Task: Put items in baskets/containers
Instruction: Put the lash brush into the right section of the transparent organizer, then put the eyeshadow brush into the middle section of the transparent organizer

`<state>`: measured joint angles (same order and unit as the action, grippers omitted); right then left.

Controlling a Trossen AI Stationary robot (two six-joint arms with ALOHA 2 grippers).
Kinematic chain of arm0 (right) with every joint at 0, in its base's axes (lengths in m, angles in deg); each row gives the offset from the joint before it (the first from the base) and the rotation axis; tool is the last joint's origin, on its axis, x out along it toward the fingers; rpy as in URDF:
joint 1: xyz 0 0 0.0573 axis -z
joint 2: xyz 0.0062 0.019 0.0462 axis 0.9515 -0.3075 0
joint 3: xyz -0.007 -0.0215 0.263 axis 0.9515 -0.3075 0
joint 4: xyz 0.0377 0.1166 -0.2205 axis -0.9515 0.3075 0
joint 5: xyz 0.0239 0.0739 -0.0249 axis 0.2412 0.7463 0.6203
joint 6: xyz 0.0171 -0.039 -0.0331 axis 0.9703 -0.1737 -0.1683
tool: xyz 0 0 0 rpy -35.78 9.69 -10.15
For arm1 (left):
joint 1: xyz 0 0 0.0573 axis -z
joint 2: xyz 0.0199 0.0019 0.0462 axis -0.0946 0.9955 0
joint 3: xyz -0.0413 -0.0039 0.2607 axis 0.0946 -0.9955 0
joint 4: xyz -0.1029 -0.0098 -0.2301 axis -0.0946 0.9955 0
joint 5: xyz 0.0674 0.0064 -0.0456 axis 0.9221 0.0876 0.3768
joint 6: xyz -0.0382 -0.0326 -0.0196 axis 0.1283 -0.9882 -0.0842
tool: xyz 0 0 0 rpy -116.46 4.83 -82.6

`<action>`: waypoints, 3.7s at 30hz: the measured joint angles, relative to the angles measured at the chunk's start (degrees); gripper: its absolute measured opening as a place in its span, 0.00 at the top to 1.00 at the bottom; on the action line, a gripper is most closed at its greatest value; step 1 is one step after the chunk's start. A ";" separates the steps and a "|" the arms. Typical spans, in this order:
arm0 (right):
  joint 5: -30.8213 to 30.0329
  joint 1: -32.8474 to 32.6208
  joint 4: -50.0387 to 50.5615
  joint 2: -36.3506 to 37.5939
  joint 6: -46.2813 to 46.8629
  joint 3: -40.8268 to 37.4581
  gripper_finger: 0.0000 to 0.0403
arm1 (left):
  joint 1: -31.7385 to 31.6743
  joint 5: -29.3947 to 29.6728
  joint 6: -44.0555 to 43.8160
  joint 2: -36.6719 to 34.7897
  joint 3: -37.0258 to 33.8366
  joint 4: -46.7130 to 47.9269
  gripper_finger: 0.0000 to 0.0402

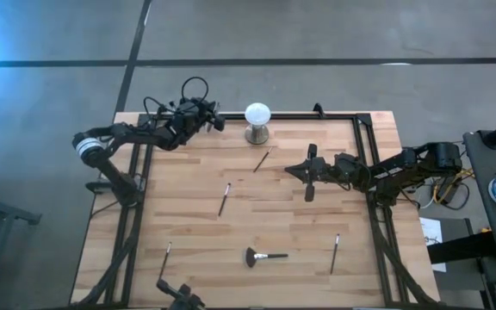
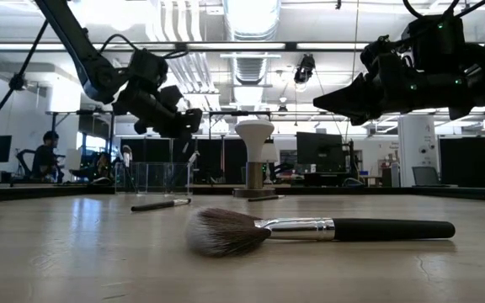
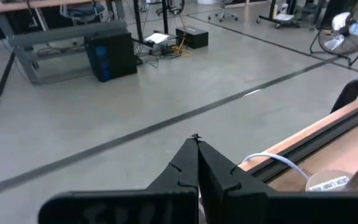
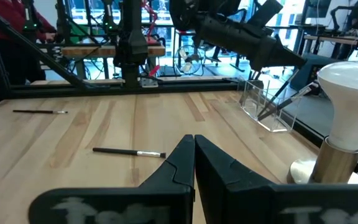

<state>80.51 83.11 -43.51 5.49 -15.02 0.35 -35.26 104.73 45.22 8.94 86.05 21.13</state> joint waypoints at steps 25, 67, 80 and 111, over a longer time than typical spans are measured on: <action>0.01 0.01 -0.02 0.00 0.22 0.00 0.98 | 0.02 -4.49 -2.61 -0.21 12.67 26.22 0.83; 0.01 0.00 -0.02 0.02 0.02 0.00 0.98 | 51.00 9.59 -46.64 -10.24 15.04 63.33 0.98; 0.01 0.00 0.00 0.02 0.21 -0.01 0.98 | 50.16 7.45 -62.98 -1.87 15.02 65.87 0.79; 0.01 0.01 0.04 0.00 0.20 0.00 0.98 | 41.47 1.17 -59.85 10.93 15.08 60.02 0.73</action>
<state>80.53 83.12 -43.47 5.49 -14.82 0.35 6.20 105.90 -14.63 19.87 101.13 81.15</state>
